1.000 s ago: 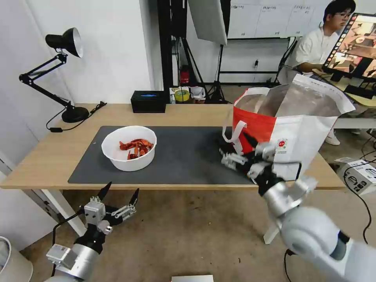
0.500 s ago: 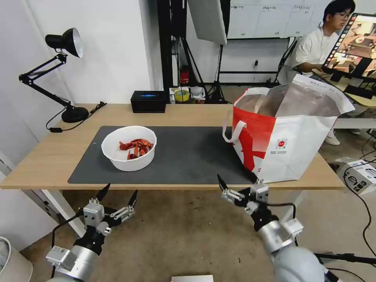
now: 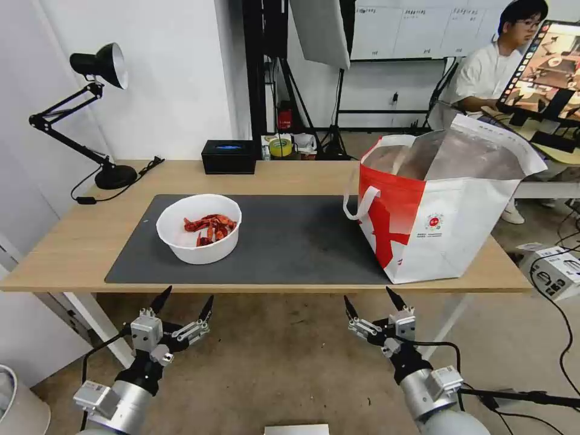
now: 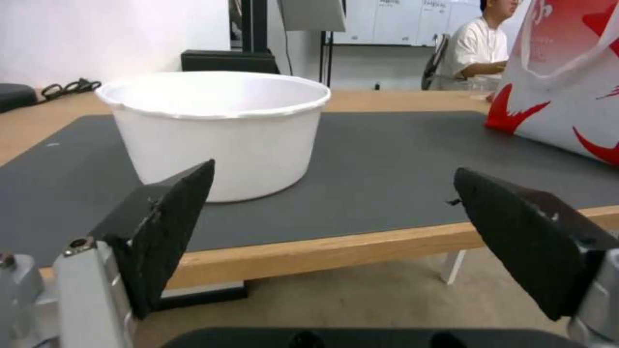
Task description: Pick up the trash from the table and place it into the takeout bag.
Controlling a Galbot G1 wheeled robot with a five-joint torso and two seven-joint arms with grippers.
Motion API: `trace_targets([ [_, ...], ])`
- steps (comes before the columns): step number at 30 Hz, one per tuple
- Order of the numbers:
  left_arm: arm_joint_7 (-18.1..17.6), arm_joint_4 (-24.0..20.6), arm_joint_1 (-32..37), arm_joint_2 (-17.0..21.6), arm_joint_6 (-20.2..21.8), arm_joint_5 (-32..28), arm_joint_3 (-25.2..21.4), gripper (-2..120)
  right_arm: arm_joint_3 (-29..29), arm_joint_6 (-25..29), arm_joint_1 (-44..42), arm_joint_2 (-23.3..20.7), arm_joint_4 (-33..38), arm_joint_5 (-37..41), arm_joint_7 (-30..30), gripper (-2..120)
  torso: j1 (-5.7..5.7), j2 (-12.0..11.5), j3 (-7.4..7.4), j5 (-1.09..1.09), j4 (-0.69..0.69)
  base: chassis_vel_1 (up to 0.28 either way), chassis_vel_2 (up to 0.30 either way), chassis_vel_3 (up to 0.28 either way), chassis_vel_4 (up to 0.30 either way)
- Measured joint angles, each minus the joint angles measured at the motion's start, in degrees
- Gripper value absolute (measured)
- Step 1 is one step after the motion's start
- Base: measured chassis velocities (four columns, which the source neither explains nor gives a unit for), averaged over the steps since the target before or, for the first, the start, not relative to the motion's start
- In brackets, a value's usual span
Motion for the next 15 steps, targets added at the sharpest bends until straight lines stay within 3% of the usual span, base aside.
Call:
trace_targets([
  [9, 0.0, 0.5, -0.2, 0.2, 0.2, -0.1, 0.1, 100, -0.2, -0.4, 0.0, 0.3, -0.1, -0.4, 0.5, 100, 0.0, 0.0, 0.0, -0.01, 0.01, 0.0, 0.0, 0.0, 0.0],
  [13, -0.7, -0.4, -1.6, 2.1, 1.6, -2.4, -0.9, 100, -0.2, -0.4, 0.0, 0.3, -0.1, -0.4, 0.5, 100, 0.0, 0.0, 0.0, 0.01, 0.01, 0.0, 0.0, 0.0, 0.0],
  [15, -3.0, -0.9, -4.5, 4.0, 3.9, -5.4, -1.6, 100, -0.2, -0.4, 0.0, 0.3, -0.1, -0.4, 0.5, 100, 0.0, 0.0, 0.0, -0.01, 0.0, 0.0, 0.0, 0.0, 0.0],
])
